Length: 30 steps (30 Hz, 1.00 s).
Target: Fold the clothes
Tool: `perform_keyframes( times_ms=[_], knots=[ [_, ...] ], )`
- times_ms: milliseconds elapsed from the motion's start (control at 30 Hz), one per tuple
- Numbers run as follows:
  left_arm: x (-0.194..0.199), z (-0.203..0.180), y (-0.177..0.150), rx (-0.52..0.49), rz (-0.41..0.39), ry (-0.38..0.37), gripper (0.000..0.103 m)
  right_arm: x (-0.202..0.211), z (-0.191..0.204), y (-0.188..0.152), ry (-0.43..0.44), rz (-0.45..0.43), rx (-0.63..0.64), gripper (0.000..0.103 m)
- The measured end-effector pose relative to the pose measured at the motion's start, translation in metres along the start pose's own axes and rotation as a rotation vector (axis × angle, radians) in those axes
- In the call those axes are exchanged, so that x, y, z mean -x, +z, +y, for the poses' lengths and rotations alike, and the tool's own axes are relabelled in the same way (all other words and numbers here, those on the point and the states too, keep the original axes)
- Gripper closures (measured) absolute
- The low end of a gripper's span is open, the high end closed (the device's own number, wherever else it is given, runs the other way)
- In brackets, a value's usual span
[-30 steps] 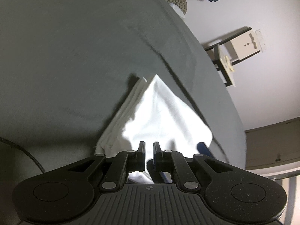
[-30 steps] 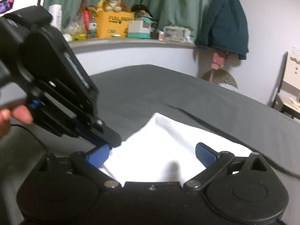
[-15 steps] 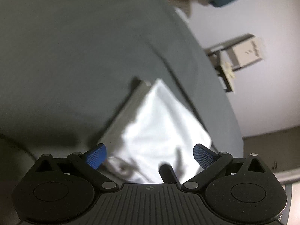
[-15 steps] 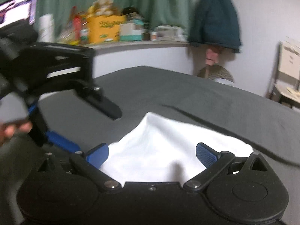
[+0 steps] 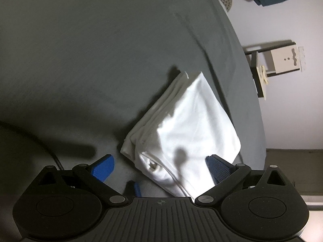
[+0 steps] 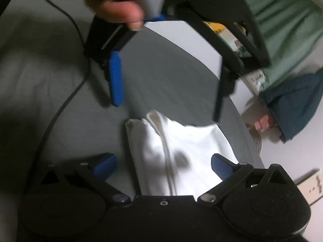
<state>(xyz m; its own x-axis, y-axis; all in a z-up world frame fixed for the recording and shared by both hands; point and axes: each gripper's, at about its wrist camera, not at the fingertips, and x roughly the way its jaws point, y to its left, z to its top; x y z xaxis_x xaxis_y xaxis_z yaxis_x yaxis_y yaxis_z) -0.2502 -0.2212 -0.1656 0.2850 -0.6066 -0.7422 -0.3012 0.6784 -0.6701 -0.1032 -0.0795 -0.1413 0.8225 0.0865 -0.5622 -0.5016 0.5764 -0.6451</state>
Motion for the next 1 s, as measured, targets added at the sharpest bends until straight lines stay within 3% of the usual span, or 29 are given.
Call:
perform_keyframes(
  times_ms=[133,167,200,300,400,633,733,833,933,1000],
  knots=[
    [-0.003,0.002,0.002,0.027,0.014,-0.015,0.003,-0.008,0.002,0.005,-0.043,-0.015,-0.024,0.004],
    [-0.004,0.002,0.003,0.03,0.017,-0.014,0.003,-0.01,0.002,0.006,-0.054,-0.014,-0.034,0.01],
    [-0.006,0.003,0.003,0.033,0.02,-0.012,0.003,-0.013,0.002,0.008,-0.06,-0.012,-0.042,0.024],
    [-0.009,0.003,0.005,0.04,0.03,-0.008,0.003,-0.016,0.001,0.011,-0.036,-0.013,-0.058,0.045],
    [-0.014,0.004,0.008,0.051,0.043,-0.005,0.003,-0.01,0.004,0.01,-0.025,-0.037,-0.06,0.06],
    [-0.033,-0.003,0.013,0.043,0.068,-0.036,0.002,0.008,-0.015,0.003,-0.044,-0.1,-0.206,0.063],
    [-0.042,-0.011,0.013,0.02,0.079,-0.092,0.002,0.01,-0.025,0.002,-0.025,-0.106,-0.283,0.062],
    [-0.05,-0.018,0.01,0.013,0.087,-0.107,0.002,0.014,-0.031,0.001,-0.017,-0.107,-0.328,0.057],
    [-0.053,-0.026,0.008,-0.002,0.041,-0.076,0.003,0.009,-0.034,-0.002,-0.012,-0.097,-0.353,0.047],
    [-0.055,-0.031,0.006,-0.029,0.018,-0.07,0.003,0.011,-0.036,-0.006,0.008,-0.087,-0.367,0.046]
  ],
)
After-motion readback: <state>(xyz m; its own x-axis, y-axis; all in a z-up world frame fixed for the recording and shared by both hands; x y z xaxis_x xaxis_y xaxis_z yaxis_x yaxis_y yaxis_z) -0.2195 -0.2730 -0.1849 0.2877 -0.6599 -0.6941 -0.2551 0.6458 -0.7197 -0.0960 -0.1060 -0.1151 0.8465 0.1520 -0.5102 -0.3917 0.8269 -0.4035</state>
